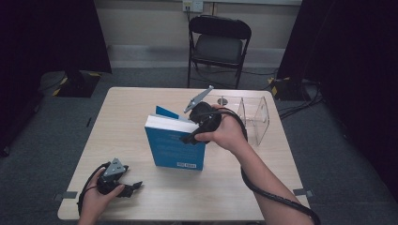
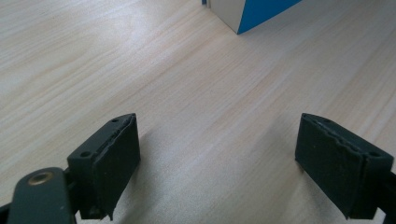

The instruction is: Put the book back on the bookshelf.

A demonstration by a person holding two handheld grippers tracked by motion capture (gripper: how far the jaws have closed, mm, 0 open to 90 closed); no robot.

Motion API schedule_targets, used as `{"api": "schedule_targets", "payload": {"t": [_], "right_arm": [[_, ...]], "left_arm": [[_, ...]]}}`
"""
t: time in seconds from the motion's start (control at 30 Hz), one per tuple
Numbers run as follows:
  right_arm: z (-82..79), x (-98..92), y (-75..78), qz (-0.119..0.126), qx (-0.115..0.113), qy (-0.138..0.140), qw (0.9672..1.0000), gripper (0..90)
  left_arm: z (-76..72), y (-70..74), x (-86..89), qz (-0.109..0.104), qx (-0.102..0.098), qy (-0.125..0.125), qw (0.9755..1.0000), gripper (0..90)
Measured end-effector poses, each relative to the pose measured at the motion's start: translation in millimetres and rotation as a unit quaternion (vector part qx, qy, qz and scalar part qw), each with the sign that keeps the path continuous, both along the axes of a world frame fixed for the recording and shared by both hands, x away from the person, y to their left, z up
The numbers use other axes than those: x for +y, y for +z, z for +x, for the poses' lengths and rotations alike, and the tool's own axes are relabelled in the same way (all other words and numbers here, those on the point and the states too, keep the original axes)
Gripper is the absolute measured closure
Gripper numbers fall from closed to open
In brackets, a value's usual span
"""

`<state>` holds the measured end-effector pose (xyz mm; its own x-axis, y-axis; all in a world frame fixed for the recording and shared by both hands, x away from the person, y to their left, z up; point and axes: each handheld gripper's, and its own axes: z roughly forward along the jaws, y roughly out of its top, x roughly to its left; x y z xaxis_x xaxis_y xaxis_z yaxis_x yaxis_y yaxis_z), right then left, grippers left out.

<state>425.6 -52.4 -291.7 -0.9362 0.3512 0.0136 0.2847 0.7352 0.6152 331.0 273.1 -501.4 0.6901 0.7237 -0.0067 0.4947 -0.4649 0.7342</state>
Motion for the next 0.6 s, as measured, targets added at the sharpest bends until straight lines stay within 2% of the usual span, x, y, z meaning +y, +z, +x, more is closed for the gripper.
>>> {"api": "schedule_targets", "payload": {"t": [0.13, 0.2, 0.33, 0.4, 0.47, 0.6], "right_arm": [[1.7, -0.4, -3.9, 0.003, 0.002, 0.004, 1.0000, 37.1], [2.6, 0.1, -6.7, 0.003, 0.010, 0.004, 0.9999, 37.9], [1.1, 5.5, -13.0, -0.020, 0.001, 0.012, 0.9997, 38.9], [1.2, 7.0, -15.4, -0.026, -0.003, 0.004, 0.9996, 37.9], [1.9, 6.3, -16.6, -0.019, 0.001, -0.005, 0.9998, 38.4], [1.1, 7.1, -17.1, -0.025, -0.016, -0.015, 0.9995, 33.2]], "left_arm": [[0.0, 0.0, 0.0, 0.000, 0.000, 0.000, 1.0000, 13.6], [0.0, 0.0, 0.0, 0.000, 0.000, 0.000, 1.0000, 13.6], [0.0, 0.0, 0.0, 0.000, 0.000, 0.000, 1.0000, 13.6], [0.0, 0.1, 0.1, 0.000, 0.000, 0.000, 1.0000, 13.6], [0.0, -0.2, 0.0, -0.001, -0.001, 0.000, 1.0000, 13.6], [0.1, 0.1, 0.3, 0.002, 0.000, -0.001, 1.0000, 13.6]]}}
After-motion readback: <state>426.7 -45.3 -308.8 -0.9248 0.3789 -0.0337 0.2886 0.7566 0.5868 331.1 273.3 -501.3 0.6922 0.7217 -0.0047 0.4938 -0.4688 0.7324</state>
